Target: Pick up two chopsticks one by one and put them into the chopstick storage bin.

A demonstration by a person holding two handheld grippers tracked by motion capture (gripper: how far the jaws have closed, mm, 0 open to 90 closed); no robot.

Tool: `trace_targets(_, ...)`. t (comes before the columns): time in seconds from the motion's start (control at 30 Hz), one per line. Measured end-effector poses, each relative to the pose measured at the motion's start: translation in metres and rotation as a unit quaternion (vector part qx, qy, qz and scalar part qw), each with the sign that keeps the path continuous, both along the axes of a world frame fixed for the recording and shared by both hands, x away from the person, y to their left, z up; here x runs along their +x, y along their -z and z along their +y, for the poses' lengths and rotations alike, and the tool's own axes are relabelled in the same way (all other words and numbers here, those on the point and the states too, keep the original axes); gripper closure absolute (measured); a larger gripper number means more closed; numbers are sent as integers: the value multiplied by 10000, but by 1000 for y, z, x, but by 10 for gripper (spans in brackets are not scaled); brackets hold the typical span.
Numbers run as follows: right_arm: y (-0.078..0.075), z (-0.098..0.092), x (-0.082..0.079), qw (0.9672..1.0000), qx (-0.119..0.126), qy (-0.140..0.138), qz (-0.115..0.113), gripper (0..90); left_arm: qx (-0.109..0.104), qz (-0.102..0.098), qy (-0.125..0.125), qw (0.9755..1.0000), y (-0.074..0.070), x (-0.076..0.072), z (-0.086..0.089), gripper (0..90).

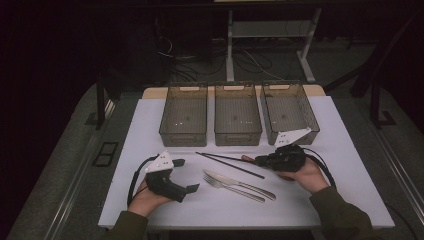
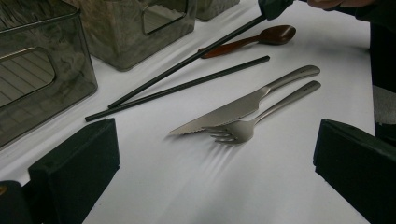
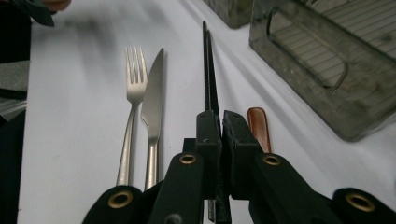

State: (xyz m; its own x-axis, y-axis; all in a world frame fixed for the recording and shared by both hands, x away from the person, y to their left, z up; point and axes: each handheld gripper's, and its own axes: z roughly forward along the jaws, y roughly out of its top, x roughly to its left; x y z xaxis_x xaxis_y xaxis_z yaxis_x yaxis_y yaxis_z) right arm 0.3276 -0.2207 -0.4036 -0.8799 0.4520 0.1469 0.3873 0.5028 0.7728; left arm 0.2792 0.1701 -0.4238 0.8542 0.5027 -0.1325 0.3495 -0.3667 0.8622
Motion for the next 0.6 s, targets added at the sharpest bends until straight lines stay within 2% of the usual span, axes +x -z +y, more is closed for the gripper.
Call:
trace_targets(0.47,-22,-18,-9,9986,488,107,-155,845,-27,-30,-25,10000,1,1,0,0)
trace_targets(0.6,-28,-22,-10,9981,561,130,-226,845,-58,-40,-52,10000,3,2,1,0)
